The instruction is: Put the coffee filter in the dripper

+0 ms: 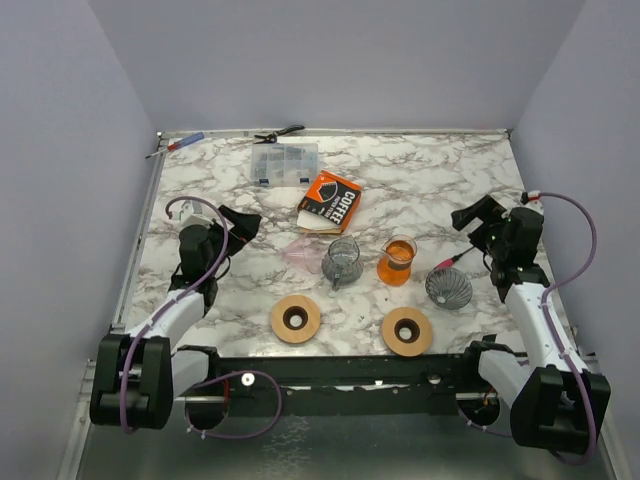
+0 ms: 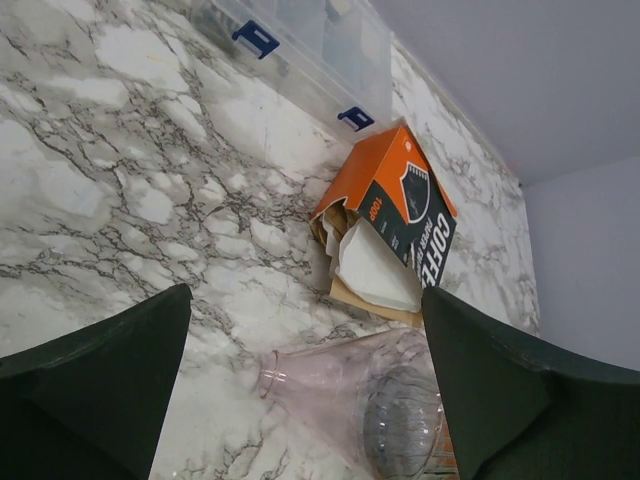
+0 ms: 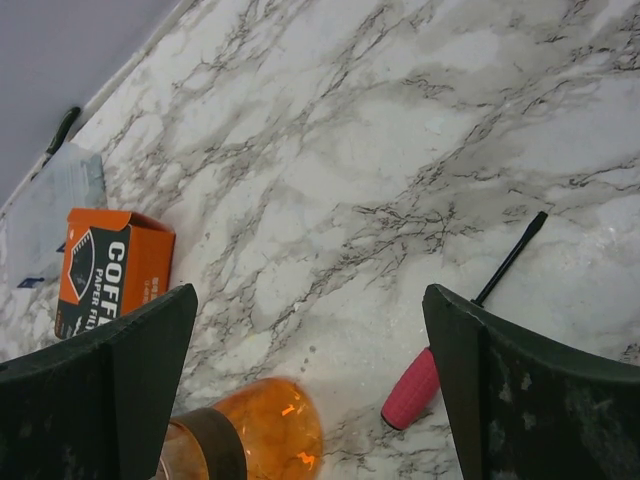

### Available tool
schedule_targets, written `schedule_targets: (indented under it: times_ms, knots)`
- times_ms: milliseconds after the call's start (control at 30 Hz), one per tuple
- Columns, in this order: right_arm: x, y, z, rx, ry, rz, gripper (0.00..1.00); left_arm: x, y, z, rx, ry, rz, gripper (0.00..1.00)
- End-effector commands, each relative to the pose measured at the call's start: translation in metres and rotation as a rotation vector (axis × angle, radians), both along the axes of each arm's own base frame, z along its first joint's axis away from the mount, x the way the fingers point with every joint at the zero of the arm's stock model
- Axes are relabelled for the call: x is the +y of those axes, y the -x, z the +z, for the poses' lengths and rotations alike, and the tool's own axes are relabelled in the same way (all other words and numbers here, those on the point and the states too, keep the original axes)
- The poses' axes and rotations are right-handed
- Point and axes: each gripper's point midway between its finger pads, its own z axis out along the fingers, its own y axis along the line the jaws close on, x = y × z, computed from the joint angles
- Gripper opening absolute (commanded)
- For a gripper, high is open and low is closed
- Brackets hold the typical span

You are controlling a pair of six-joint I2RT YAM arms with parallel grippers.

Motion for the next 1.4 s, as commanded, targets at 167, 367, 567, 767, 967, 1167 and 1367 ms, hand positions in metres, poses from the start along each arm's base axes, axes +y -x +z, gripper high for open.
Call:
schedule_targets:
  times_ms: [167, 367, 567, 767, 967, 1167, 1367]
  knots:
    - [0.017, 0.014, -0.002, 0.036, -0.036, 0.078, 1.00, 0.012, 0.016, -0.007, 0.030, 0.006, 0.057, 0.99]
    - [0.034, 0.017, 0.006, 0.048, -0.048, 0.202, 1.00, 0.008, 0.018, -0.014, 0.128, -0.057, -0.006, 0.99]
    - [0.067, 0.025, 0.016, 0.065, -0.104, 0.414, 1.00, -0.021, 0.021, -0.017, 0.214, -0.066, -0.207, 0.99]
    - [0.085, 0.034, 0.037, 0.073, -0.129, 0.569, 1.00, -0.051, 0.038, -0.014, 0.300, -0.145, -0.379, 0.99]
    - [0.093, 0.040, 0.040, 0.121, -0.153, 0.642, 0.99, -0.042, 0.044, 0.010, 0.291, -0.319, -0.410, 0.99]
    - [0.110, 0.047, 0.025, 0.197, -0.193, 0.724, 0.99, -0.014, 0.045, 0.019, 0.247, -0.478, -0.326, 0.99]
    - [0.122, 0.049, 0.007, 0.283, -0.118, 0.729, 0.96, -0.010, 0.046, 0.019, 0.243, -0.498, -0.315, 0.99]
